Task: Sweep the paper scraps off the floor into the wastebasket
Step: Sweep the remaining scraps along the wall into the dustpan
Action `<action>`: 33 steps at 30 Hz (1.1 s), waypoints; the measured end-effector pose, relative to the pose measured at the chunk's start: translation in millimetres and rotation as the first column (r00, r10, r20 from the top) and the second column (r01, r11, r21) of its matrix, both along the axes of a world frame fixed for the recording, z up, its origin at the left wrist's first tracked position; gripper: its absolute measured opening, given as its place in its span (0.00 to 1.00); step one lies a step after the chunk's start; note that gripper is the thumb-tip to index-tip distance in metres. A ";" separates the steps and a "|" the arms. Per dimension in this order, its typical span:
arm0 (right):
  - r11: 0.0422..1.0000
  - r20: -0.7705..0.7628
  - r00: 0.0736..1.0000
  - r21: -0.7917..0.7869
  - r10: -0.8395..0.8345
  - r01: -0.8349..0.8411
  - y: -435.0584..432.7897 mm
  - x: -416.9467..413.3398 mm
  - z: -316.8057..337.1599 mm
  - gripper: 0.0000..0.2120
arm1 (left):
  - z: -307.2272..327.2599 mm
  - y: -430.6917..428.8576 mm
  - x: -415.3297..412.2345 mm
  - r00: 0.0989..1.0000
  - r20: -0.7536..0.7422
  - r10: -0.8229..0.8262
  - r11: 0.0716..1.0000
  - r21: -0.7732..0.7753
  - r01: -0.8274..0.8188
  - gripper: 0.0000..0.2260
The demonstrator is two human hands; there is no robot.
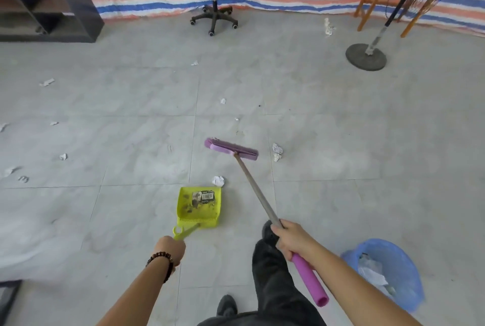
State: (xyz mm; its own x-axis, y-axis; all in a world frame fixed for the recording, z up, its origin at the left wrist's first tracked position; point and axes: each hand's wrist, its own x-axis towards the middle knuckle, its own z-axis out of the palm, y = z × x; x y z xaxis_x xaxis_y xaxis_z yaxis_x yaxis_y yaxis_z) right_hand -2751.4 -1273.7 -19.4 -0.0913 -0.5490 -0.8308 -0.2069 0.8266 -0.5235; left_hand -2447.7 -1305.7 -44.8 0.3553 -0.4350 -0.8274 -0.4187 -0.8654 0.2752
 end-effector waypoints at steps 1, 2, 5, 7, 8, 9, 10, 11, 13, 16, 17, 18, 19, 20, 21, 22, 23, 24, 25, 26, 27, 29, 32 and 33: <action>0.998 -0.019 0.998 -0.013 0.057 -0.057 -22.9 0.4 -3.4 0.15 | -0.6 -9.8 1.4 1.000 0.022 0.011 1.000 -0.006 -0.011 0.09; 0.994 -0.029 0.994 -0.020 0.108 -0.109 -45.0 0.4 -7.0 0.15 | 0.1 -19.0 2.5 0.999 0.032 0.026 1.000 -0.012 -0.026 0.10; 0.963 -0.049 0.962 -0.028 0.268 -0.270 -109.4 1.4 -18.1 0.13 | 0.8 -40.1 5.4 0.988 0.049 0.145 0.989 -0.002 -0.145 0.12; 0.934 -0.071 0.933 -0.025 0.354 -0.357 -145.5 3.9 -24.8 0.14 | 0.9 -49.9 3.2 0.973 0.065 0.220 0.974 0.032 -0.222 0.14; 0.916 -0.082 0.914 -0.019 0.397 -0.400 -160.2 4.1 -30.2 0.14 | -0.9 -54.4 1.2 0.968 0.082 0.237 0.969 0.046 -0.242 0.13; 0.898 -0.085 0.896 -0.009 0.437 -0.439 -173.3 2.1 -37.5 0.14 | -2.6 -60.1 -1.7 0.963 0.102 0.249 0.965 0.054 -0.255 0.12; 0.883 -0.082 0.879 0.002 0.469 -0.470 -185.2 -2.3 -44.1 0.14 | -5.3 -66.3 -5.1 0.958 0.117 0.262 0.962 0.054 -0.269 0.11; 0.864 -0.086 0.861 0.016 0.502 -0.503 -195.6 -9.2 -50.5 0.14 | -7.0 -72.2 -8.2 0.954 0.134 0.268 0.959 0.056 -0.277 0.11; 0.809 -0.107 0.802 0.047 0.587 -0.586 -207.9 -29.1 -60.9 0.16 | -10.6 -84.9 -12.9 0.947 0.162 0.277 0.954 0.069 -0.291 0.08; 0.746 -0.128 0.735 0.143 0.666 -0.651 -201.3 -72.9 -67.1 0.19 | -9.4 -105.7 -19.8 0.948 0.165 0.271 0.953 0.089 -0.288 0.06; 0.737 -0.158 0.720 0.181 0.675 -0.651 -193.0 -91.1 -68.1 0.21 | -6.9 -113.6 -22.2 0.950 0.163 0.265 0.956 0.088 -0.281 0.06; 0.737 -0.200 0.710 0.219 0.676 -0.640 -182.8 -109.9 -68.5 0.22 | -6.2 -121.8 -22.7 0.955 0.162 0.250 0.960 0.084 -0.266 0.06; 0.737 -0.234 0.699 0.252 0.676 -0.628 -171.3 -127.2 -68.2 0.23 | -3.6 -130.8 -23.2 0.959 0.161 0.232 0.966 0.080 -0.247 0.06; 0.738 -0.259 0.691 0.270 0.675 -0.619 -160.0 -140.8 -65.5 0.24 | -2.3 -139.7 -22.7 0.963 0.167 0.213 0.971 0.074 -0.228 0.05; 0.738 -0.277 0.684 0.275 0.674 -0.616 -149.0 -150.7 -63.3 0.24 | 0.2 -148.1 -22.8 0.967 0.168 0.193 0.976 0.067 -0.207 0.04; 0.742 -0.294 0.682 0.272 0.670 -0.612 -138.6 -156.1 -59.0 0.23 | 2.6 -154.7 -23.2 0.972 0.166 0.164 0.983 0.058 -0.176 0.03; 0.747 -0.317 0.676 0.261 0.665 -0.612 -129.2 -158.4 -55.2 0.23 | 6.1 -159.6 -24.2 0.978 0.162 0.131 0.989 0.049 -0.141 0.03; 0.755 -0.343 0.674 0.244 0.654 -0.609 -121.1 -158.5 -51.6 0.23 | 8.7 -162.9 -25.4 0.983 0.156 0.096 0.994 0.035 -0.102 0.05; 0.764 -0.363 0.677 0.218 0.641 -0.607 -113.9 -158.2 -48.5 0.22 | 11.5 -165.2 -26.5 0.987 0.149 0.058 0.997 0.041 -0.065 0.06; 0.785 -0.370 0.698 0.194 0.614 -0.588 -108.4 -156.7 -44.6 0.20 | 14.8 -166.7 -26.3 0.990 0.139 0.006 0.998 0.054 -0.013 0.06; 0.809 -0.366 0.726 0.174 0.582 -0.561 -103.1 -155.5 -41.1 0.17 | 18.3 -166.9 -26.4 0.990 0.127 -0.055 0.994 0.101 0.042 0.05; 0.860 -0.355 0.786 0.141 0.507 -0.490 -95.9 -152.5 -32.9 0.13 | 17.4 -166.6 -23.7 0.987 0.081 -0.140 0.973 0.194 0.122 0.04; 0.934 -0.339 0.871 0.091 0.356 -0.347 -100.7 -143.6 -23.7 0.11 | 16.3 -166.7 -27.6 0.954 0.109 -0.280 0.953 0.152 0.262 0.05; 0.951 -0.330 0.893 0.074 0.307 -0.300 -108.2 -140.2 -23.3 0.11 | 18.2 -165.4 -30.7 0.932 0.137 -0.334 0.940 0.120 0.319 0.09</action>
State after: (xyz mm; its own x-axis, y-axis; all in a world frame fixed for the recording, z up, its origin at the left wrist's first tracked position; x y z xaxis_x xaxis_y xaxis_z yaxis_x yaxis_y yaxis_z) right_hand -2891.6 -1381.9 -42.8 -0.1962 -0.5777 -0.7923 -0.6088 0.7052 -0.3634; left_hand -2478.5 -1471.1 -26.6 0.3324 -0.4711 -0.8171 -0.7134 -0.6923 0.1089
